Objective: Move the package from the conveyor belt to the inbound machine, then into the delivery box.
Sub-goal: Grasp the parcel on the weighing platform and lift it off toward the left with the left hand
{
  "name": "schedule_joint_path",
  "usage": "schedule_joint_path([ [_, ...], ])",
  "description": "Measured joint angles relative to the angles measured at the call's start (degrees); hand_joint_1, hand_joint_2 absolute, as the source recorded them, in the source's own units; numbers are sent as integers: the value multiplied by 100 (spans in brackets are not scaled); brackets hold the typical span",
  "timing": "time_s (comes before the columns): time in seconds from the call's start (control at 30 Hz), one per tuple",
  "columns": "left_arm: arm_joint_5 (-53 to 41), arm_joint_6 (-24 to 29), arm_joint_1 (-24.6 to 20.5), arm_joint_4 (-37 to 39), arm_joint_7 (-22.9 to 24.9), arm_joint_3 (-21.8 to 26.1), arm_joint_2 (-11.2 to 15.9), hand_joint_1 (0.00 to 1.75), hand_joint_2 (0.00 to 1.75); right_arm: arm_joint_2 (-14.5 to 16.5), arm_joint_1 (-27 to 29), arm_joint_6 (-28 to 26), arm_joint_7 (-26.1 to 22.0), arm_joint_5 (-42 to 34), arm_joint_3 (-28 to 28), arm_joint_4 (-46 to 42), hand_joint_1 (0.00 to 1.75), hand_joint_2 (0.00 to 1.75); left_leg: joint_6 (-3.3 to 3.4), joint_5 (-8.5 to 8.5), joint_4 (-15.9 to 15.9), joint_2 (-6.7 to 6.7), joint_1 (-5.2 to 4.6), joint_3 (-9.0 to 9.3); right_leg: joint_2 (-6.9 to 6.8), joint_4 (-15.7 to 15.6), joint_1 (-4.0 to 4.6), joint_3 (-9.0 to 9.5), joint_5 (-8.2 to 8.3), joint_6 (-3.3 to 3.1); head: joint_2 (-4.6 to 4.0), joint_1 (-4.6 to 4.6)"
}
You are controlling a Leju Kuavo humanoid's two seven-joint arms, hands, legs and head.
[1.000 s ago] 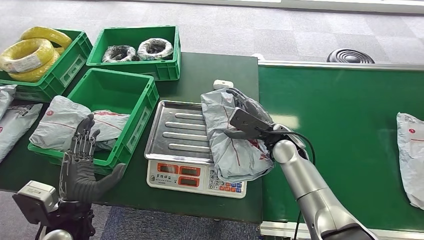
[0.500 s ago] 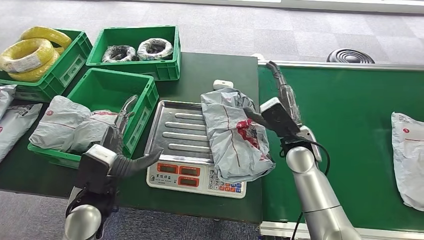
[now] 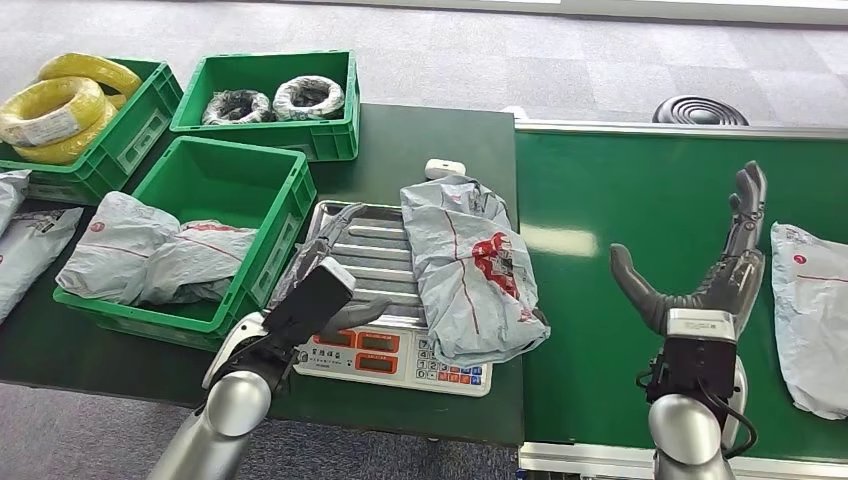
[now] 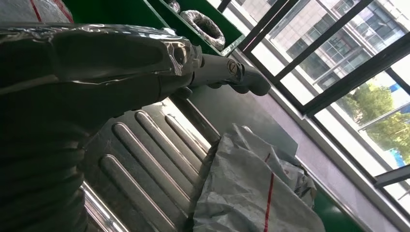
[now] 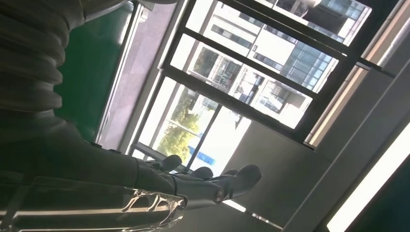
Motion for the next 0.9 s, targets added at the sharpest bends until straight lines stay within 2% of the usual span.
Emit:
schedule_joint_path([
  [0.17, -504, 17, -381, 998, 340, -456, -173, 0, 175, -2, 760, -362, -174, -63, -38, -615, 0, 175, 0, 0, -1, -1, 0, -3, 0, 0, 0, 4, 0, 0, 0, -1],
  [0.3, -672, 172, -636, 1811, 410, -747, -365, 0, 175, -1, 1082, -467, -205, -75, -18, -853, 0, 175, 1, -1, 0, 5, -1, -2, 3, 0, -1, 4, 1, 0, 0, 1],
  [0.57, -736, 254, -867, 2550, 466, -943, -541, 0, 175, -5, 1277, -491, -207, -117, 18, -1020, 0, 175, 1, 0, -1, 4, -1, -1, 3, 1, -1, 4, 1, 0, 0, -1],
  [0.73, -720, 545, -906, 3036, 330, -1052, -702, 0, 175, -33, 1315, -494, -263, -440, 188, -1005, 0, 175, 1, 0, -1, 4, -1, -4, 3, 1, -1, 5, 1, 0, 0, 0],
  [0.9, -507, 835, -854, 3137, 248, -1121, -746, 0, 175, -95, 1290, -493, -311, -680, 371, -914, 0, 175, 1, 0, -1, 4, -1, -5, 2, 1, -1, 5, 1, 0, 0, -1],
])
